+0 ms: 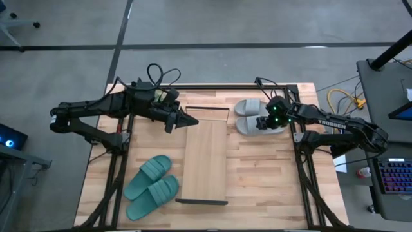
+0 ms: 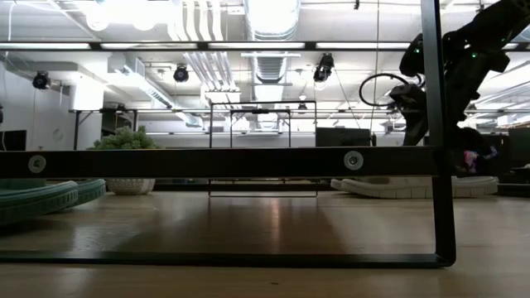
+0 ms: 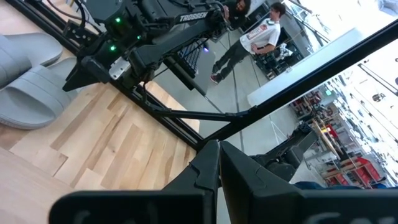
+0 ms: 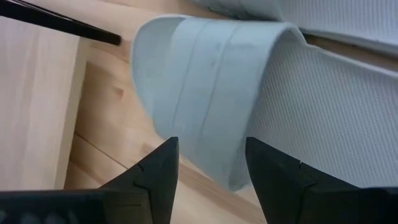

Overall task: Pick and place slides into the shelf
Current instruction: Put the gray slippers on the shelf

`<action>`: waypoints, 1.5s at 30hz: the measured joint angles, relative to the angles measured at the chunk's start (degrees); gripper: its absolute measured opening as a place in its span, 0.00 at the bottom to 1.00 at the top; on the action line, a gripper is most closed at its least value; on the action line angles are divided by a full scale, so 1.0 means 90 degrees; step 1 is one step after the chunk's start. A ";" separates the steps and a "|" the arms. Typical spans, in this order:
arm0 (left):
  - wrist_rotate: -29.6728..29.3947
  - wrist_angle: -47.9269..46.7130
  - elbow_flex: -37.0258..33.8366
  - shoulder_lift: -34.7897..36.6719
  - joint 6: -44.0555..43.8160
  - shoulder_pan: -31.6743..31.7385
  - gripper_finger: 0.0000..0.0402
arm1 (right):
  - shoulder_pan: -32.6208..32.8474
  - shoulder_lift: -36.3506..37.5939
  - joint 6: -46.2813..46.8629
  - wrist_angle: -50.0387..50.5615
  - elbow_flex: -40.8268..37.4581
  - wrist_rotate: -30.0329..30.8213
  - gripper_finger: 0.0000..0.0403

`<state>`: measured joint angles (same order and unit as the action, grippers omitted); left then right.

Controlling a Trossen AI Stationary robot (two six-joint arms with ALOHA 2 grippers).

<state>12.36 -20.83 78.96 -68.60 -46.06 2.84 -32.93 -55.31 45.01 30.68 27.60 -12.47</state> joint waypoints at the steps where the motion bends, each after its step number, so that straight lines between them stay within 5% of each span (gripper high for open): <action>1: 0.0000 0.0005 0.0000 0.0000 0.0000 0.0001 0.00 | 0.0000 0.0000 0.0000 -0.0003 -0.0013 0.0000 0.44; 16: -0.0002 0.0104 0.0002 0.0000 0.0000 0.0006 0.00 | 0.0000 0.0000 0.0144 -0.0675 -0.0047 -0.0119 0.43; 32: -0.0002 0.0106 0.0002 0.0000 -0.0004 0.0006 0.00 | 0.0000 -0.0002 0.0456 -0.0682 -0.0136 -0.0108 0.24; 45: -0.0002 0.0107 0.0002 0.0000 -0.0005 0.0006 0.00 | 0.0002 -0.0001 0.1270 -0.2356 -0.1075 -0.0497 0.34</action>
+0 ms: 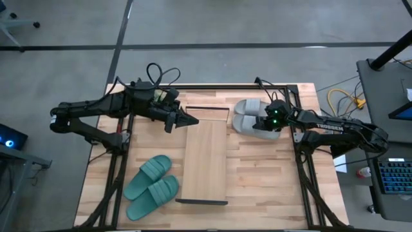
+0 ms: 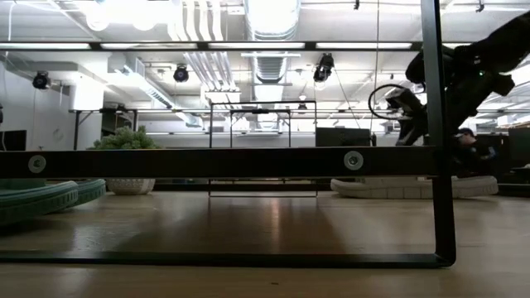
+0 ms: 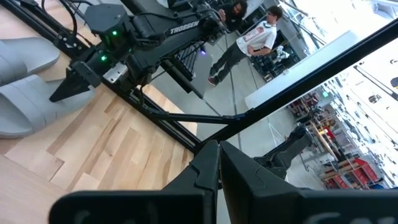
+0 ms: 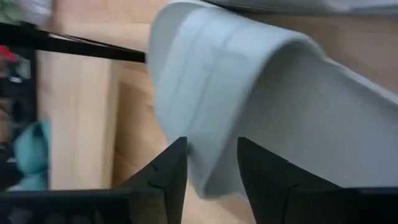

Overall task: Pick and place slides into the shelf
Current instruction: Put the gray slippers on the shelf

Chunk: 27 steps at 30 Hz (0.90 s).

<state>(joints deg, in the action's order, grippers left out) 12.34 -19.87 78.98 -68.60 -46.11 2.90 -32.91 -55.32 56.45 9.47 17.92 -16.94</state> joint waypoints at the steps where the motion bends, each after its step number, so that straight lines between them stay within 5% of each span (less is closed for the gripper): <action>1: 0.0000 0.0002 0.0000 0.0000 0.0000 0.0000 0.00 | 0.0000 -0.0001 0.0091 -0.0205 -0.0073 -0.0002 0.35; 18: -0.0048 0.0008 0.0000 0.0000 -0.0001 0.0000 0.00 | 0.0000 0.0001 0.0398 -0.1088 -0.0395 0.0023 0.37; 27: -0.0075 0.0016 0.0000 0.0000 0.0000 0.0002 0.00 | 0.0000 -0.0299 0.0487 -0.1174 -0.0388 0.0045 0.20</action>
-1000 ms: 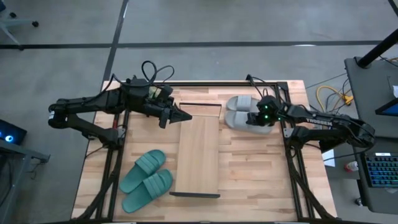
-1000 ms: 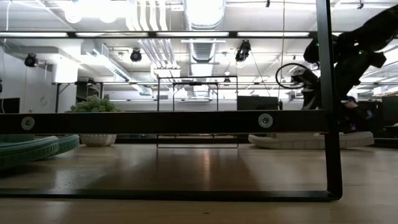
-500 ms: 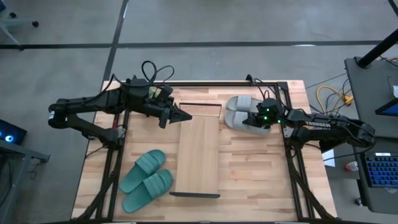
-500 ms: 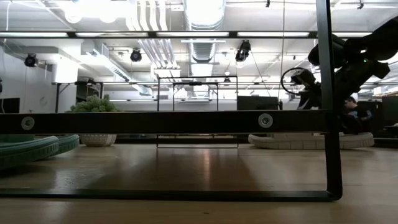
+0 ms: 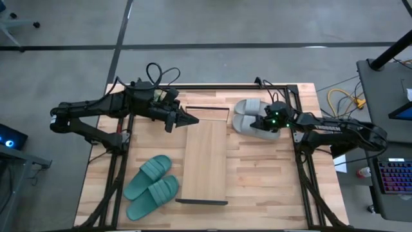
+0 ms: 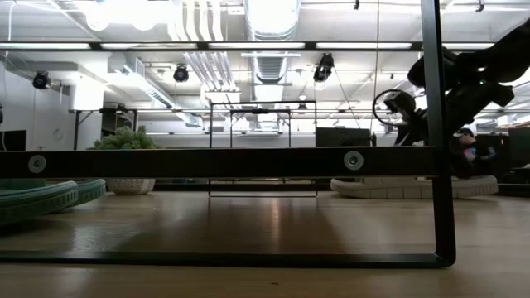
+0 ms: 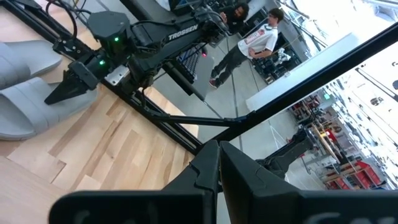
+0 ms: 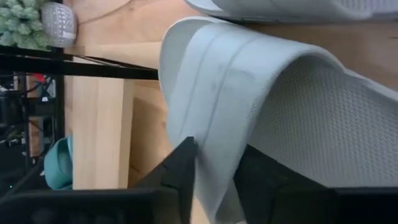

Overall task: Pick and place slides into the shelf
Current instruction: Put the gray slippers on the shelf

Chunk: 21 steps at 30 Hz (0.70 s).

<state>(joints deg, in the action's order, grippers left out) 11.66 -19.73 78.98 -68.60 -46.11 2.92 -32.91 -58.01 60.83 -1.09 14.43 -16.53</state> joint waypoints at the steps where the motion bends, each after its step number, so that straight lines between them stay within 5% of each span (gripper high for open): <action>1: 0.0001 0.0002 0.0000 0.0000 0.0000 0.0000 0.00 | -0.0002 -0.0081 0.0024 -0.0040 0.0008 -0.0019 0.16; 5: 0.0000 0.0000 0.0000 0.0000 0.0000 0.0000 0.00 | -0.0007 -0.0424 0.0032 -0.0415 0.0010 -0.0154 0.04; 21: 0.0002 -0.0015 0.0000 -0.0002 -0.0001 0.0000 0.00 | 0.0000 -0.0883 0.0244 -0.1245 0.0193 -0.0163 0.08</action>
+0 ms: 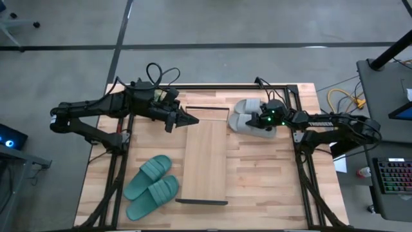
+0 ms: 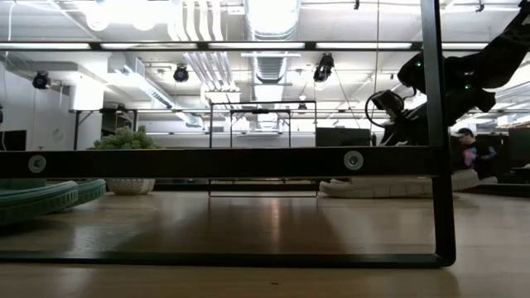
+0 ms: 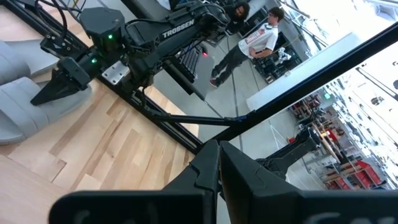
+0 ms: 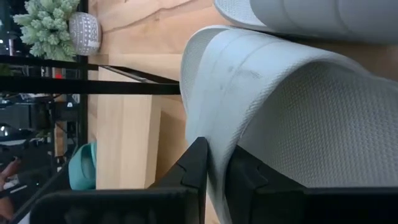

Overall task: Pick and place slides into the shelf
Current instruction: Put the gray slippers on the shelf

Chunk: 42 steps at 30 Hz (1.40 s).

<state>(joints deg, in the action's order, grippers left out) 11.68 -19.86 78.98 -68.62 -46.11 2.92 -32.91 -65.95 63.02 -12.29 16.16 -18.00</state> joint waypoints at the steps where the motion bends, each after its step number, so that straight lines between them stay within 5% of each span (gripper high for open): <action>1: 0.0000 0.0000 0.0000 0.0000 0.0000 0.0000 0.00 | 0.0000 0.0002 -0.0002 0.0000 0.0024 0.0000 0.08; 13: 0.0000 0.0015 0.0000 0.0000 0.0003 0.0000 0.00 | 0.0000 0.0024 -0.0027 0.0125 0.0647 -0.0212 0.08; 26: 0.0000 -0.0002 0.0000 0.0000 0.0059 0.0000 0.00 | 0.0000 0.0029 -0.1346 0.3012 0.1738 -0.0138 0.08; 42: 0.0002 -0.0022 -0.0465 0.0002 0.0176 0.0000 0.00 | 0.0000 0.1126 -0.1280 0.4065 0.2183 0.0236 0.08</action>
<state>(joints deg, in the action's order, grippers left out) 11.70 -20.05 74.79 -68.60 -44.53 2.92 -32.91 -55.82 51.50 24.29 35.81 -15.88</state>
